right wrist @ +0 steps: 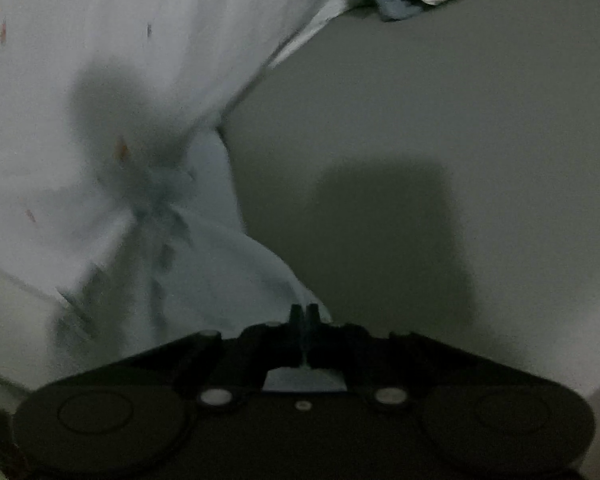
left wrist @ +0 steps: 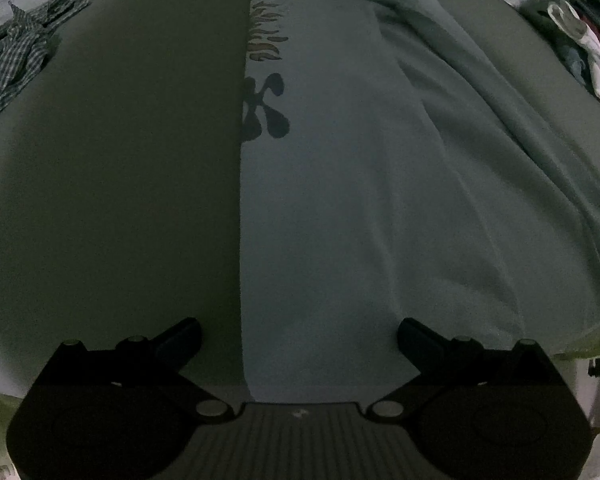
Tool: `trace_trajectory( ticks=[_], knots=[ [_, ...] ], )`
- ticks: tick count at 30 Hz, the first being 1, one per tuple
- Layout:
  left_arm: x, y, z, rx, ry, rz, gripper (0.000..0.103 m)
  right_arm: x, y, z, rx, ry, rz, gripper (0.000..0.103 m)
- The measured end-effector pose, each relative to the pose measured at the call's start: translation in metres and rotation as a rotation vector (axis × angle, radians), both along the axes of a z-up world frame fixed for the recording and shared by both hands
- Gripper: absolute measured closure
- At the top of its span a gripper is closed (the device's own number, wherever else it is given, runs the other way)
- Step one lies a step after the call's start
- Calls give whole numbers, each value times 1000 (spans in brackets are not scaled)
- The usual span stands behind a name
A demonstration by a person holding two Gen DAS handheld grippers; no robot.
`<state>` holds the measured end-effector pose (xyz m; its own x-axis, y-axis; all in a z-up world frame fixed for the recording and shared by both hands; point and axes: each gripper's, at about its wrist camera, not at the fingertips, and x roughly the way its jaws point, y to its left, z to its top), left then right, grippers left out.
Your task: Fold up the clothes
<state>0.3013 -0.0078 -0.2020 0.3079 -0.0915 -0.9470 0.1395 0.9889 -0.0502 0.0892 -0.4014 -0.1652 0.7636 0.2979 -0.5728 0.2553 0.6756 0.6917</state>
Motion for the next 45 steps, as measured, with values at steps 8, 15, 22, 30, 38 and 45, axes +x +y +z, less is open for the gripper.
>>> trace_trajectory(
  ticks=[8, 15, 22, 30, 38, 45],
  knots=[
    [-12, 13, 0, -31, 20, 9, 0, -25, 54, 20, 270, -139, 51, 102],
    [-28, 29, 5, -77, 17, 55, 0, -5, 128, -2, 309, -25, 191, 102],
    [-28, 40, 12, -126, -25, 49, 0, 1, 140, 3, 164, 74, 338, 87],
    [-28, 50, 4, -216, -15, 90, 16, -9, 93, 14, -19, 60, 182, 87],
    [-31, 48, 7, -212, -3, 65, 16, 15, 126, -9, -37, 142, 303, 87],
    [0, 58, 32, -251, -61, 124, 15, 57, 131, 19, 78, 23, 373, 87]
  ],
)
